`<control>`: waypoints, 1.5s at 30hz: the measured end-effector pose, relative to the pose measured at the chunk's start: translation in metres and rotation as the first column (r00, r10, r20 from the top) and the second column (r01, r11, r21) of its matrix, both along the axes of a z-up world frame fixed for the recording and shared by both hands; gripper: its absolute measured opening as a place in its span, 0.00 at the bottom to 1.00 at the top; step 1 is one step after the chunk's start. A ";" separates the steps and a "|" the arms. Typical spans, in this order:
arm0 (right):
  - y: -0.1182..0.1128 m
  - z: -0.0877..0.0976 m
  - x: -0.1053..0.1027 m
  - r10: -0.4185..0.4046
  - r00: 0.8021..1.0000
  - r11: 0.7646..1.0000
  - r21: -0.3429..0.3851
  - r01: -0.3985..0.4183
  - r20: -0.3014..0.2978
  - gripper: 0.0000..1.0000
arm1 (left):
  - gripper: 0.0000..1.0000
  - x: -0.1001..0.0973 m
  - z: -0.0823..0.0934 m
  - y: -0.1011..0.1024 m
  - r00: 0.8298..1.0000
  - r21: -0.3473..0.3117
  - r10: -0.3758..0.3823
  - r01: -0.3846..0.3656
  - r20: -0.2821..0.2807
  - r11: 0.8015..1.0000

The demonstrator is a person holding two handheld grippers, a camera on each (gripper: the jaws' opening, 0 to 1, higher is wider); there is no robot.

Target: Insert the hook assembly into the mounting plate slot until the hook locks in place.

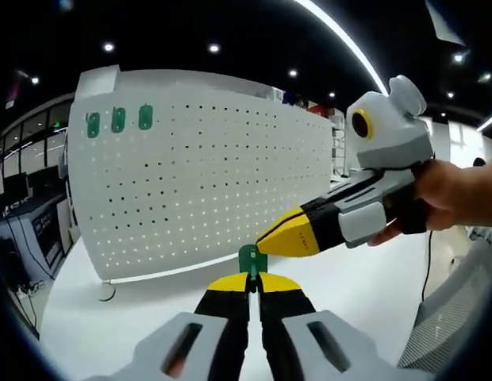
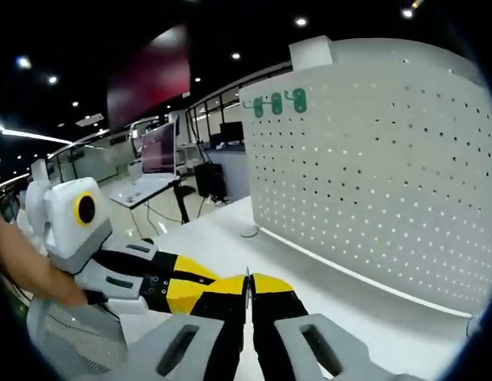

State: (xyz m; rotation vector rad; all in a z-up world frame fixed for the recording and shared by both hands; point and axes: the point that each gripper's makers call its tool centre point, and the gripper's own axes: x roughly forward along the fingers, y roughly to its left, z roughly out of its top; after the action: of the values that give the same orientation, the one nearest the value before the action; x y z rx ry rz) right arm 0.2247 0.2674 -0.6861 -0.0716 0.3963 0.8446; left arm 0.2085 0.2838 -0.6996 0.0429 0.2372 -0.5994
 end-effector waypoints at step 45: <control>0.002 0.006 -0.009 -0.004 0.992 0.987 0.162 0.024 -0.127 0.00 | 0.04 0.003 0.016 -0.004 0.997 0.009 0.007 -0.008 0.079 1.000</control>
State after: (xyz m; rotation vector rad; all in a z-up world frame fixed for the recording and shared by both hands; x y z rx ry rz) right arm 0.2158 0.2689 -0.6802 0.1371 0.4448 0.8674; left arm 0.2117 0.2797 -0.6833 0.0749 0.1636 -0.5878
